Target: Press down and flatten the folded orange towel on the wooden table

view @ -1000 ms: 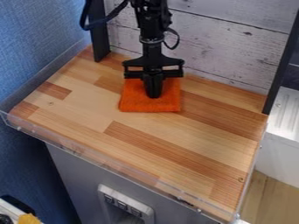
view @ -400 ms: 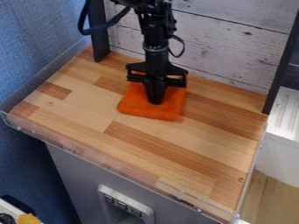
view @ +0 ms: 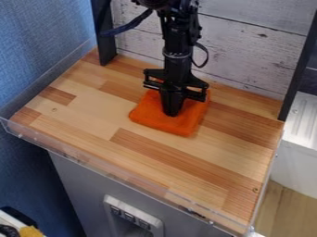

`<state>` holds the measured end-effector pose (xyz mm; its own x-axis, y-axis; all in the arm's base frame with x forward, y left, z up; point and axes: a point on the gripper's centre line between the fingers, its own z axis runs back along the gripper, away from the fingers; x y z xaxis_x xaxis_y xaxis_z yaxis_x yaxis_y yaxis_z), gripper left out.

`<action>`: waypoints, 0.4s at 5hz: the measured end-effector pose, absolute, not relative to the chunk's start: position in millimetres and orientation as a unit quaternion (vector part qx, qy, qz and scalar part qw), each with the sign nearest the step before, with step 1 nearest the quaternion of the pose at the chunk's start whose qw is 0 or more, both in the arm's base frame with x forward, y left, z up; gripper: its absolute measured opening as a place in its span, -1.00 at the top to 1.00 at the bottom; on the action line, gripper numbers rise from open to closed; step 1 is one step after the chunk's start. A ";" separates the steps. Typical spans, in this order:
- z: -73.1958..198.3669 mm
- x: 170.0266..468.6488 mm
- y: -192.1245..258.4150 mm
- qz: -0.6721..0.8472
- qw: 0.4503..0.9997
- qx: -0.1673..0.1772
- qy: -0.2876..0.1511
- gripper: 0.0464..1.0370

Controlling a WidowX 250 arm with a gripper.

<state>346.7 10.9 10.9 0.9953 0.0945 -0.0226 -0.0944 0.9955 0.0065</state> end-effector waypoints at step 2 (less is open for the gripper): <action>15.6 349.5 0.9 0.001 1.000 0.001 0.014 0.63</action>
